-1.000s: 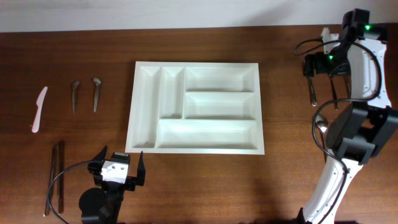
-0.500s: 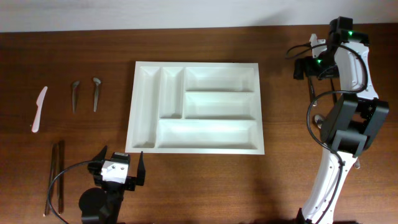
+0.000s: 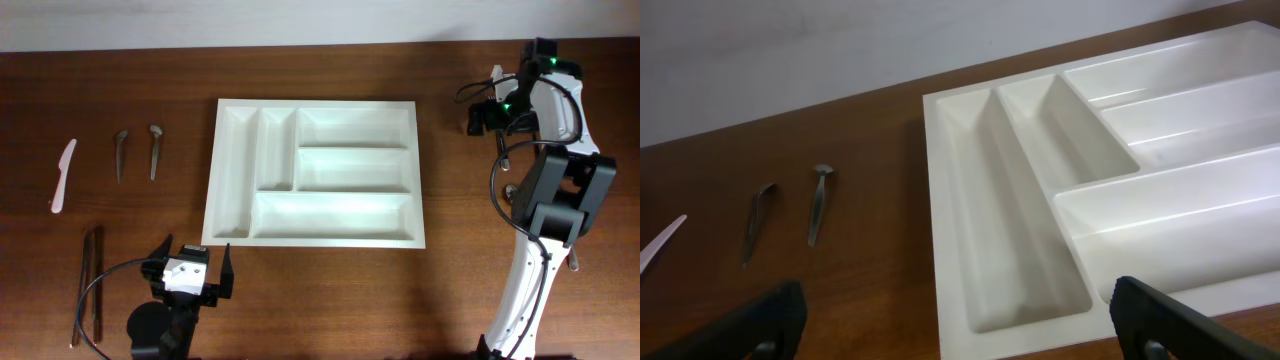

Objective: Pack container
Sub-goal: 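Move the right gripper over the leftmost fork on the right, then lower the right gripper and close it on the fork handle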

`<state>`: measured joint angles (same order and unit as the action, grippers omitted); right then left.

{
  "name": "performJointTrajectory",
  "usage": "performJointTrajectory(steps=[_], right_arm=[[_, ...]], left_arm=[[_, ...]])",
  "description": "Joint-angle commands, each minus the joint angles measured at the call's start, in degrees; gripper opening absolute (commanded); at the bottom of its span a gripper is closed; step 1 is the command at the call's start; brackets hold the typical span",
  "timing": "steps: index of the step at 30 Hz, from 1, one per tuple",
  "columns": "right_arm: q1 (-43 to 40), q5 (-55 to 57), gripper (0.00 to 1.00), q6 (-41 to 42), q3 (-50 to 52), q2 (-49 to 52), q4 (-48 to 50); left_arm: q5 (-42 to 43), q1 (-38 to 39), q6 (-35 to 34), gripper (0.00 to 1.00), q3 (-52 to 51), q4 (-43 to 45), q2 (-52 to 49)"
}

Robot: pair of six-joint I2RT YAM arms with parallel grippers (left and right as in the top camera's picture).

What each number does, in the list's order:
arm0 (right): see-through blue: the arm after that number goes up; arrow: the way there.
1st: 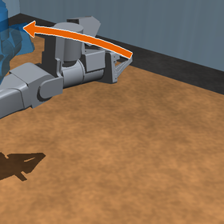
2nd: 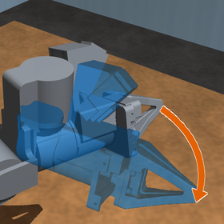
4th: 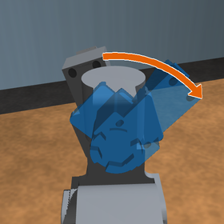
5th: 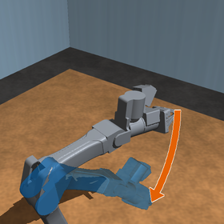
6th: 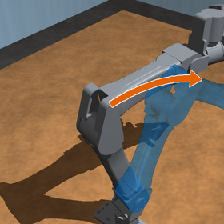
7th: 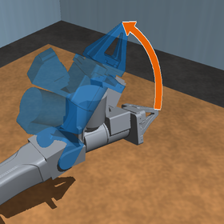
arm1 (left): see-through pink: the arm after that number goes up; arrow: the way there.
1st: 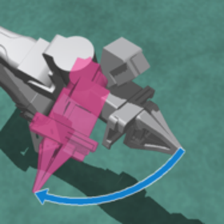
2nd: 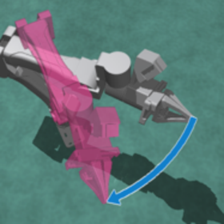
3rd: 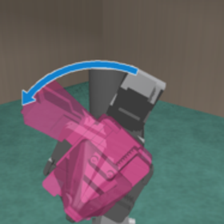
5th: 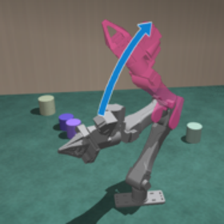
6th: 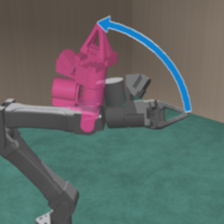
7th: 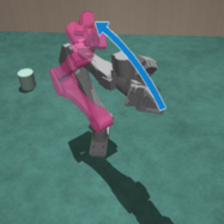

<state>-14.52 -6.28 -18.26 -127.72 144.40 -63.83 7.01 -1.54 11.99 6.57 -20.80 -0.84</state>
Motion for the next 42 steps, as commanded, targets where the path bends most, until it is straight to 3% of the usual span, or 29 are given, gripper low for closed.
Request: performJointTrajectory(steps=[1, 19, 25, 28, 34, 42], right_arm=[[0.26, 1.18, 0.99, -0.7, -1.07, 0.68, 1.05], [0.26, 2.71, 1.0, -0.92, -1.07, 3.85, 2.38], [0.22, 4.02, 0.79, -0.79, -1.07, 3.85, 2.34], [0.22, 4.0, 0.76, -0.79, -1.07, 3.85, 2.27], [0.22, 4.0, 0.48, -0.79, -1.07, 3.85, 1.46], [0.22, 5.95, 0.39, -0.81, -1.07, 3.85, 0.66]], left_arm=[[-0.44, -0.28, 0.72, 0.99, -0.22, -0.04, 0.44], [-0.44, -0.28, 0.72, 0.99, -0.22, -0.07, 0.44], [-0.44, -0.28, 0.72, 0.99, -0.22, -0.07, 0.44], [-0.44, -0.28, 0.72, 0.99, -0.22, -0.04, 0.44], [-0.44, -0.28, 0.72, 0.99, -0.22, -0.04, 0.44], [-0.44, -0.28, 0.72, 0.99, -0.22, -0.04, 0.44]])
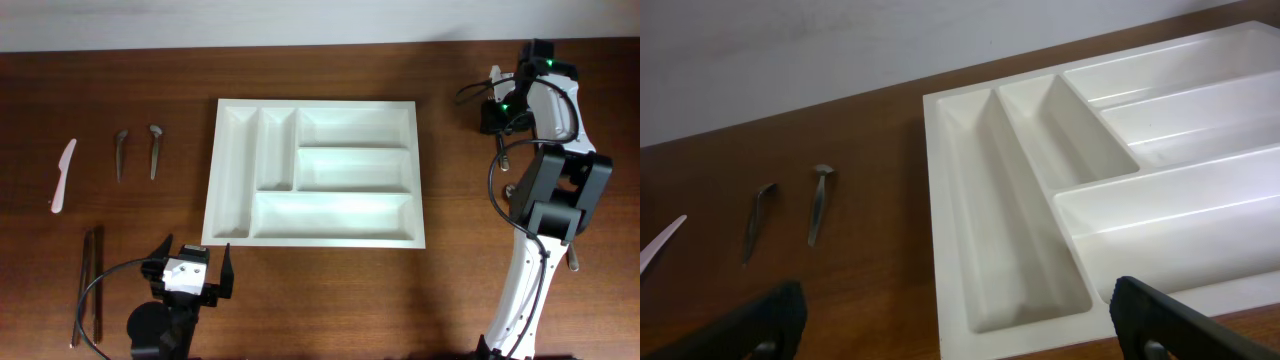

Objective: Pack container
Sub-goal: 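Lower the right gripper and close it on the fork handle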

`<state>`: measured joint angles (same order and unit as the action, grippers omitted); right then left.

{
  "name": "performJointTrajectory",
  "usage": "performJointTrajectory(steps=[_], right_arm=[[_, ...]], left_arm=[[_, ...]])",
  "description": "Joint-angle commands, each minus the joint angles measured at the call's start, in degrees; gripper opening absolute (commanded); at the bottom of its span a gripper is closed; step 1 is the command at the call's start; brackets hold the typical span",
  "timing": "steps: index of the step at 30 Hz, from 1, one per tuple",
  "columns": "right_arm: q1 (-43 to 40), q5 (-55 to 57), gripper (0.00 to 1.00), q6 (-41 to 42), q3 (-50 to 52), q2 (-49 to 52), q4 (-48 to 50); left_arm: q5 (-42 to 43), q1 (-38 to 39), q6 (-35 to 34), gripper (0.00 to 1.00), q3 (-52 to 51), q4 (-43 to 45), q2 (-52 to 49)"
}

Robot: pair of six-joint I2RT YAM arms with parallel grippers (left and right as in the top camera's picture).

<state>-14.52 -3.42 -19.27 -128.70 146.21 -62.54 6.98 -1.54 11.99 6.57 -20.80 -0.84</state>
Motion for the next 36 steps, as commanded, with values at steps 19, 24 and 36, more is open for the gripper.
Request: performJointTrajectory(steps=[19, 24, 36], right_arm=[[0.22, 4.35, 0.19, 0.2, -0.09, 2.03, -1.16], [0.22, 4.35, 0.11, 0.2, -0.09, 2.03, -1.16], [0.31, 4.33, 0.07, 0.2, -0.35, 2.03, -1.29]], left_arm=[[-0.42, -0.28, 0.72, 0.99, -0.22, -0.04, 0.44], [-0.42, -0.28, 0.72, 0.99, -0.22, -0.04, 0.44], [-0.42, -0.28, 0.72, 0.99, -0.22, -0.07, 0.44]])
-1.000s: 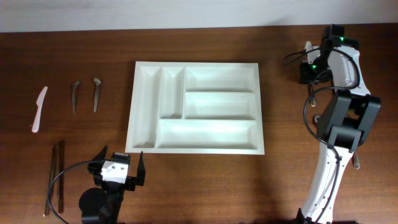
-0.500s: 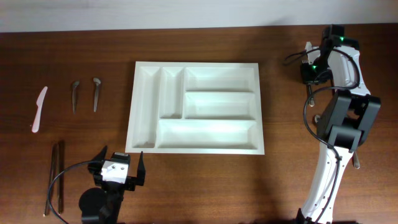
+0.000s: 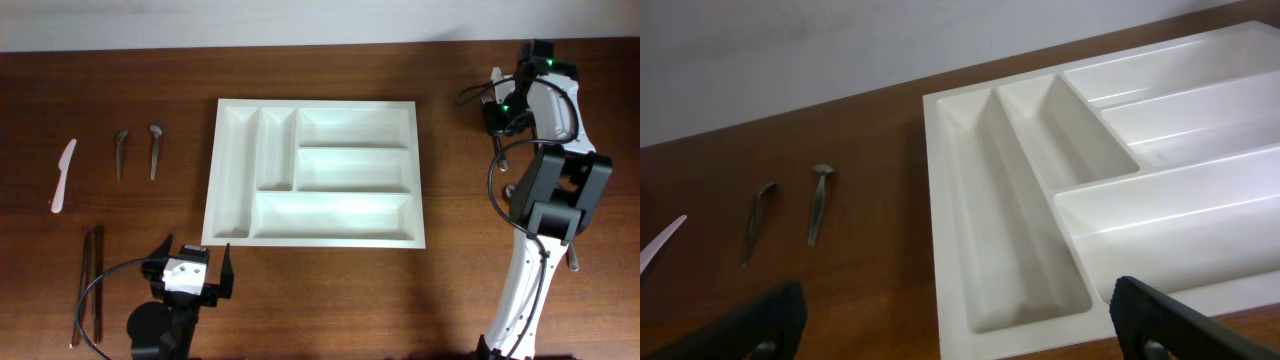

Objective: Pack container
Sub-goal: 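Lower the right gripper and close it on the fork handle, then lift the fork and carry it with the right gripper to the tray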

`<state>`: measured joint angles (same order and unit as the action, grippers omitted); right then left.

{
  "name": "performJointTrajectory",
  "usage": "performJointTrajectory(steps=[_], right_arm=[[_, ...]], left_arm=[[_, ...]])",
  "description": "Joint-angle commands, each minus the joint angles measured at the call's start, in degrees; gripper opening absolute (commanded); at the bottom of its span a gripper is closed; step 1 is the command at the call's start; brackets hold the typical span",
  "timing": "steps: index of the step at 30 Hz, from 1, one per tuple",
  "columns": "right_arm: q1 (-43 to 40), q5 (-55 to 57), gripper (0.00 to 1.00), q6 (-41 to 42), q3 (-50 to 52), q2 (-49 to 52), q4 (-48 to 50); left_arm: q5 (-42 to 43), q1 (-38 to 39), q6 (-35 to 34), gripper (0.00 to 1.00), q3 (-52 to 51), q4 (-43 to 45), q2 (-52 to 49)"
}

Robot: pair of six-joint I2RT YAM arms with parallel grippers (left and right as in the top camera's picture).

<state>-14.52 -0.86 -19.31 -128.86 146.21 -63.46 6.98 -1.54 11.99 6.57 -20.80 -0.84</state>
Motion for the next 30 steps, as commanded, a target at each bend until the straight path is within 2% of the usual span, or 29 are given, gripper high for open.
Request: performJointTrajectory(steps=[1, 6, 22, 30], right_arm=[[0.33, 1.77, 0.07, 0.24, -0.42, 2.03, -0.46], [0.33, 1.75, 0.04, 0.24, -1.84, 2.03, -0.87], [0.74, 1.53, 0.04, 0.24, -9.94, 2.01, -4.81], [5.57, 1.14, 0.04, -1.27, -20.28, 2.01, -8.94]], left_arm=[[-0.42, -0.28, 0.72, 0.99, -0.22, -0.04, 0.44], [-0.42, -0.28, 0.72, 0.99, -0.22, -0.04, 0.44], [-0.42, -0.28, 0.72, 0.99, -0.22, -0.04, 0.44], [-0.42, -0.28, 0.72, 0.99, -0.22, -0.04, 0.44]])
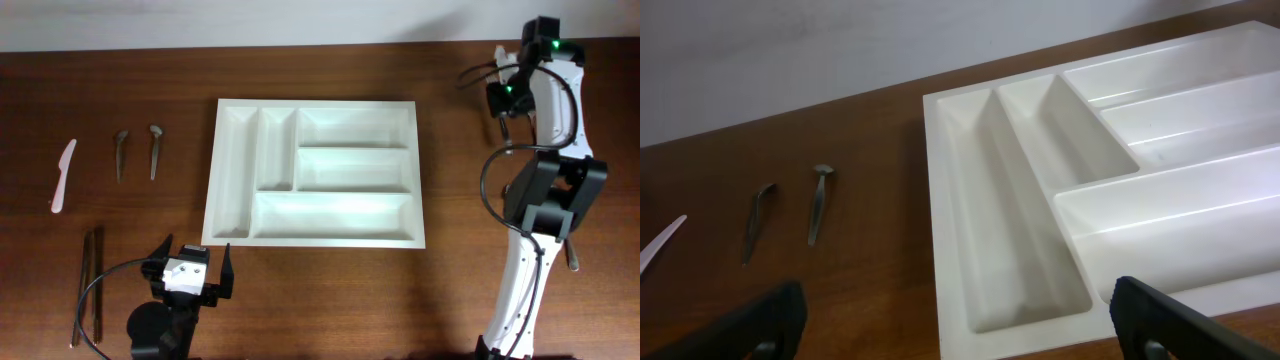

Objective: Pack container
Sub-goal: 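Lift the fork and carry it with the right gripper to the tray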

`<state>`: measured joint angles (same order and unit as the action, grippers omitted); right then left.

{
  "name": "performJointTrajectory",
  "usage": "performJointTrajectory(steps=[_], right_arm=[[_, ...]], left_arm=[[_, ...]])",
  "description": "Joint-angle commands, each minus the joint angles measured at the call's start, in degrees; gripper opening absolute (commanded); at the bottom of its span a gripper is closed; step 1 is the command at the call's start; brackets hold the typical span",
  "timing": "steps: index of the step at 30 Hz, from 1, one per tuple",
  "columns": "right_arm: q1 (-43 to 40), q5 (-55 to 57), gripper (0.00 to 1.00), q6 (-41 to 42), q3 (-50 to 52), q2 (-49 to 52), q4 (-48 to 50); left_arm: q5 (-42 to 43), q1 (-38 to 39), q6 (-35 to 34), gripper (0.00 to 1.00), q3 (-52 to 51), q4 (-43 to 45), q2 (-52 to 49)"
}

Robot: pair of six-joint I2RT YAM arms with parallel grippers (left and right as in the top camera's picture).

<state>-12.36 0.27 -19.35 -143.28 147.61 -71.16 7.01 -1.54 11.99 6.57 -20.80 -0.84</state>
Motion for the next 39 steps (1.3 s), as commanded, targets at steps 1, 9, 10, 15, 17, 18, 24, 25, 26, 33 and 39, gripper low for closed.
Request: performJointTrajectory(steps=[1, 9, 10, 15, 17, 18, 24, 25, 26, 33, 39], right_arm=[[4.37, -0.15, 0.04, -1.99, -7.76, 0.61, -2.16], [12.87, -2.14, 0.04, -11.65, -18.23, 0.61, -10.08], [13.7, -2.91, 0.04, -12.96, -18.53, 0.61, -10.86], [19.5, -6.27, 0.04, -19.87, -18.67, 0.61, -16.72], [21.35, -6.29, 0.04, -21.94, -18.69, 0.61, -18.36], [22.12, -6.29, 0.04, -22.99, -18.69, 0.61, -19.08], [25.62, -7.41, 0.04, -26.95, -18.6, 0.63, -20.61], [26.03, -7.63, 0.04, -27.63, -18.56, 0.66, -20.81], [26.36, -7.63, 0.04, -28.22, -18.38, 0.66, -20.94], [26.97, -10.38, 0.04, -37.05, -17.97, 0.94, -23.23], [26.97, -12.0, 0.04, -45.18, -14.84, 0.96, -23.1]], left_arm=[[-0.44, -0.28, 0.72, 0.99, -0.22, -0.04, 0.44], [-0.44, -0.28, 0.72, 0.99, -0.22, -0.04, 0.44], [-0.44, -0.28, 0.72, 0.99, -0.22, -0.07, 0.44], [-0.44, -0.28, 0.72, 0.99, -0.22, -0.07, 0.44], [-0.44, -0.28, 0.72, 0.99, -0.22, -0.04, 0.44], [-0.44, -0.28, 0.72, 0.99, -0.22, -0.07, 0.44], [-0.44, -0.28, 0.72, 0.99, -0.22, -0.04, 0.44], [-0.44, -0.28, 0.72, 0.99, -0.22, -0.07, 0.44], [-0.44, -0.28, 0.72, 0.99, -0.22, -0.04, 0.44], [-0.44, -0.28, 0.72, 0.99, -0.22, -0.07, 0.44], [-0.44, -0.28, 0.72, 0.99, -0.22, -0.04, 0.44]])
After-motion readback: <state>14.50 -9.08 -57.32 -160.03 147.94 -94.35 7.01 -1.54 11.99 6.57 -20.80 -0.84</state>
